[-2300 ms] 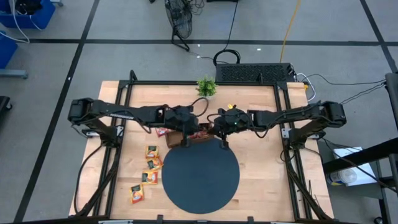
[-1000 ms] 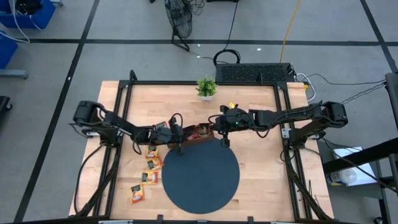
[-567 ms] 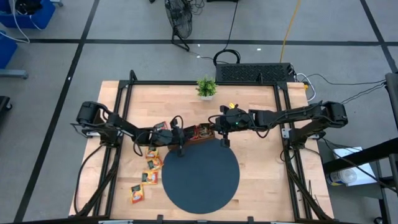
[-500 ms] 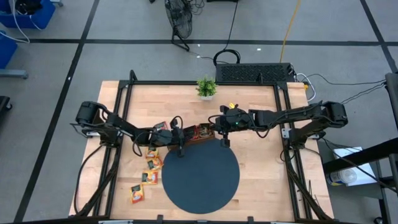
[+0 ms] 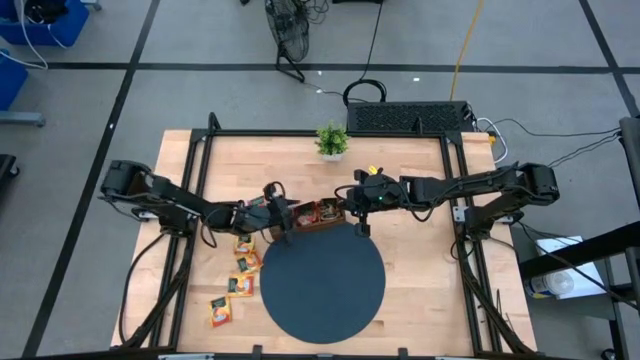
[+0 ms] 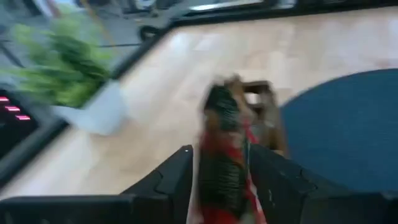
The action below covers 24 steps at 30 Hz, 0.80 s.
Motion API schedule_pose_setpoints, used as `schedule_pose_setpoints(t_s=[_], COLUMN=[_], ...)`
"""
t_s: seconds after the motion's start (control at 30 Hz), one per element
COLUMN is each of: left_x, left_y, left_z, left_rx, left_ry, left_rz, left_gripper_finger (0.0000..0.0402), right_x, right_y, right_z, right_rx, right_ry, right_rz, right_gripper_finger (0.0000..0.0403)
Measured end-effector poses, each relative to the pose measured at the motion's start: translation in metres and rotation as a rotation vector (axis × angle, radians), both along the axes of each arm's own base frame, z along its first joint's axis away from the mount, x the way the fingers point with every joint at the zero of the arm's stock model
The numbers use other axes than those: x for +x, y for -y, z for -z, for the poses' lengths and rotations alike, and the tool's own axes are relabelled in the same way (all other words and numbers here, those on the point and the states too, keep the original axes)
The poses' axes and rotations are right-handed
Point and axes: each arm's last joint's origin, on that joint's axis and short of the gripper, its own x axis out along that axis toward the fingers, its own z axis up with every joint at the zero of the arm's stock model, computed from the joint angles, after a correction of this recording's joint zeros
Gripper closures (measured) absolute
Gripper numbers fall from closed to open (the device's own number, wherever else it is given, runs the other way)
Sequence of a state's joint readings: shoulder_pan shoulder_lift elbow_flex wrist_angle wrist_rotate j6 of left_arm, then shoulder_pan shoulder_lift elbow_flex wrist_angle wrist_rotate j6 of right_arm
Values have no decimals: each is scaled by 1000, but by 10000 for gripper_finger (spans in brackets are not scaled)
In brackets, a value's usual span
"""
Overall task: Pick & Place Tea
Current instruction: Put the red tea bag into the middle slot of the wooden organizer
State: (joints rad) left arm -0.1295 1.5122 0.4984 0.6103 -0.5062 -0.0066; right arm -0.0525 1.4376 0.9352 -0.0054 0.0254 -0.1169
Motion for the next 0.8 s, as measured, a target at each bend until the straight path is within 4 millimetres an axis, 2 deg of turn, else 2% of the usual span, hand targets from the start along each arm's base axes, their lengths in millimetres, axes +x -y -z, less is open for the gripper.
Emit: schedule_pose_setpoints(t_s=[0.13,0.2,0.37,0.5,0.63,0.8], left_x=[-16,-27,-56,-73,-76,-71], left_y=[-1,-3,-18,-27,-26,-25], left_z=[-14,-18,-19,-11,-2,8], left_rx=[50,16,-258,-463,-472,-473], left_ry=[-57,-94,-161,-272,-419,-484], left_rz=[-91,-164,-342,-451,-379,-334], left_gripper_finger=[232,232,231,231,231,218], right_x=[-1,-1,-1,-1,-1,-1], right_y=[0,0,0,0,0,0], right_z=[1,1,1,2,1,1], right_rx=[0,-3,-12,-24,-28,-30], right_ry=[-12,-18,-19,-20,-20,-20], right_rz=[0,-2,-8,-16,-19,-20], right_gripper_finger=[403,403,403,403,403,403])
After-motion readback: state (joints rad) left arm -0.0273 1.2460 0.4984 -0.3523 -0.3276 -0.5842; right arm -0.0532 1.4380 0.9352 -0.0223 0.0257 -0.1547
